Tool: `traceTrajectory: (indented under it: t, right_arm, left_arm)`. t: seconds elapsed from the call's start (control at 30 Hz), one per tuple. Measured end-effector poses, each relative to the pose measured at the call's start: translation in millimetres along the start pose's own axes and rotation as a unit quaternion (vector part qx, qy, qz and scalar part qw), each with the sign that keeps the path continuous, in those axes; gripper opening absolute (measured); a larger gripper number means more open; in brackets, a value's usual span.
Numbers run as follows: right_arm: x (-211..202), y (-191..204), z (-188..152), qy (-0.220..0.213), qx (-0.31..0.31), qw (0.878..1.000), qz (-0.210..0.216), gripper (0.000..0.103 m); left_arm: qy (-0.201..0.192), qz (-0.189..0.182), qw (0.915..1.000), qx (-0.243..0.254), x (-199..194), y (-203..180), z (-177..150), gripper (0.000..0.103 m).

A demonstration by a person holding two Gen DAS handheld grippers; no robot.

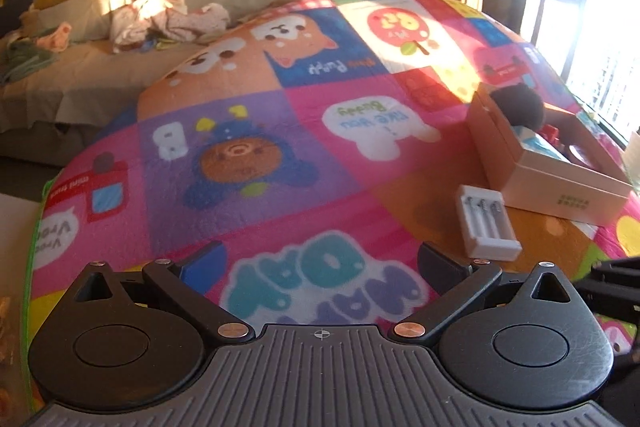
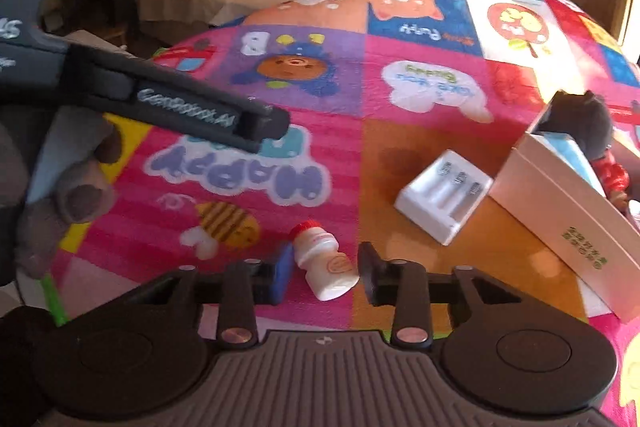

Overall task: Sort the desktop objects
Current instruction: 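Move the right tool toward the red-and-white toy while the left approaches the battery holder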

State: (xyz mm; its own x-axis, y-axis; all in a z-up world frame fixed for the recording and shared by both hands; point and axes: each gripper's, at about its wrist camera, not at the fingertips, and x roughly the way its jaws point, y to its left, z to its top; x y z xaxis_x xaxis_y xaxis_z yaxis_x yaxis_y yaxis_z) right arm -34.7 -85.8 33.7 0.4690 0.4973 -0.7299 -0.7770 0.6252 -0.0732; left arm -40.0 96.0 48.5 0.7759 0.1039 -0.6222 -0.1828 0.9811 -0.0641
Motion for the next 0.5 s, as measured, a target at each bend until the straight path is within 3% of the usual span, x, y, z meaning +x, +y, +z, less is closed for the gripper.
traceTrajectory:
  t: [0.17,0.3,0.5]
  right_arm:
    - [-11.8,-20.7,-11.4,-0.006,0.017,0.999,-0.028,0.035]
    - [-31.1,-40.5,-32.1,-0.021,-0.008,0.998,-0.059,0.035]
    - [-50.5,-65.3,-56.8,-0.008,-0.011,0.993,-0.116,0.037]
  left_arm:
    - [-0.004,-0.012,0.9998,0.013,-4.5,-11.2,-1.6,0.103]
    - [0.001,-0.036,0.9988,0.032,-5.1,-23.6,-9.6,0.103]
    - [0.005,-0.068,0.9947,0.076,4.4,-54.6,-32.1,0.103]
